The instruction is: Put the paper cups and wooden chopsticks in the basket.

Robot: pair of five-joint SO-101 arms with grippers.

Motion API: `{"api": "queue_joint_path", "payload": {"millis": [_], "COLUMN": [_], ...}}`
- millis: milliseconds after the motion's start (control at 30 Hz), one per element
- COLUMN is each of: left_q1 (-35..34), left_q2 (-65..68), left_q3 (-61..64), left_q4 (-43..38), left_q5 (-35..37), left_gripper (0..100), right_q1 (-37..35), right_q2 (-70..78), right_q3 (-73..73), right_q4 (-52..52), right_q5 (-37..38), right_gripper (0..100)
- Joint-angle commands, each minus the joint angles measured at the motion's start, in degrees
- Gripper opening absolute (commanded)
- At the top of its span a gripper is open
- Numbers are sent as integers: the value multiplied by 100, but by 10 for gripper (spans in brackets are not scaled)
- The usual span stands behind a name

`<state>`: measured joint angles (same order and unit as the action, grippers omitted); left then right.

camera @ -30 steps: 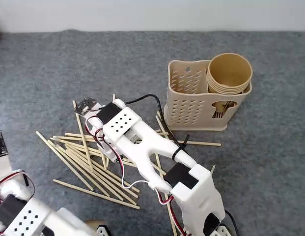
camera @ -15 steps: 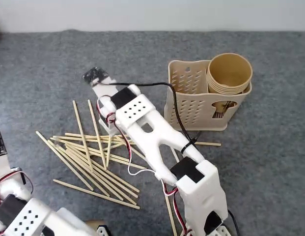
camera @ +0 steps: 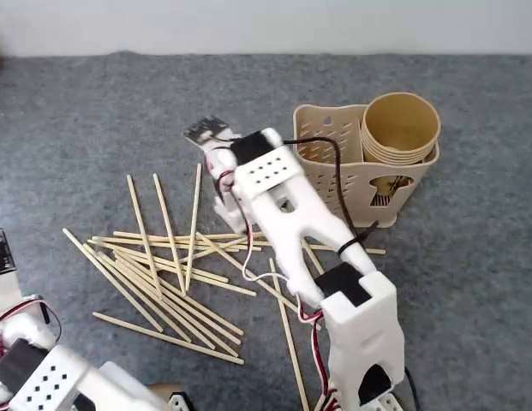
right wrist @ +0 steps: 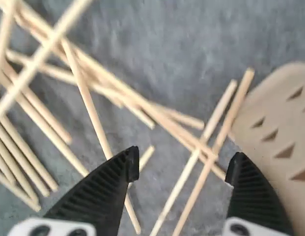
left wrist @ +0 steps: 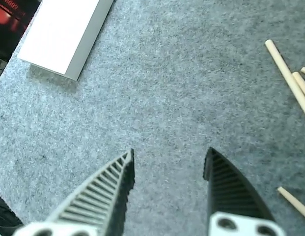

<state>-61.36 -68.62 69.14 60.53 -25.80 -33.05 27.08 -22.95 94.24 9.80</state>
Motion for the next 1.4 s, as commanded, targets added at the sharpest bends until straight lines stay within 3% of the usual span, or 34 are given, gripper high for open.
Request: {"api": "queue_joint_path", "payload": {"millis": [0,267,533,833,1067,1367], "left_q1": [35,35,35,35,35,35], "left_q2": [-70,-70,-70,-70,-70,-70], "left_q3": [-48,127,136,136,136,136], "left_q4": [-79,-105,-114,-114,-114,-114], "left_q5": [-53,-53,-62,-62,-62,-62], "left_gripper": [224,224,224,224,224,224], "right_q1": [259,242,-365,-470,-479,-470], "right_q2": [-145,453,910,1429,1437,989], "right_q3": [-193,97,105,97,97,97], "right_q4": [321,-435,-892,-1455,-1455,-831], "right_q5": [97,202,782,1530,1547,1503], "right_gripper": [286,287,286,281,19,9]}}
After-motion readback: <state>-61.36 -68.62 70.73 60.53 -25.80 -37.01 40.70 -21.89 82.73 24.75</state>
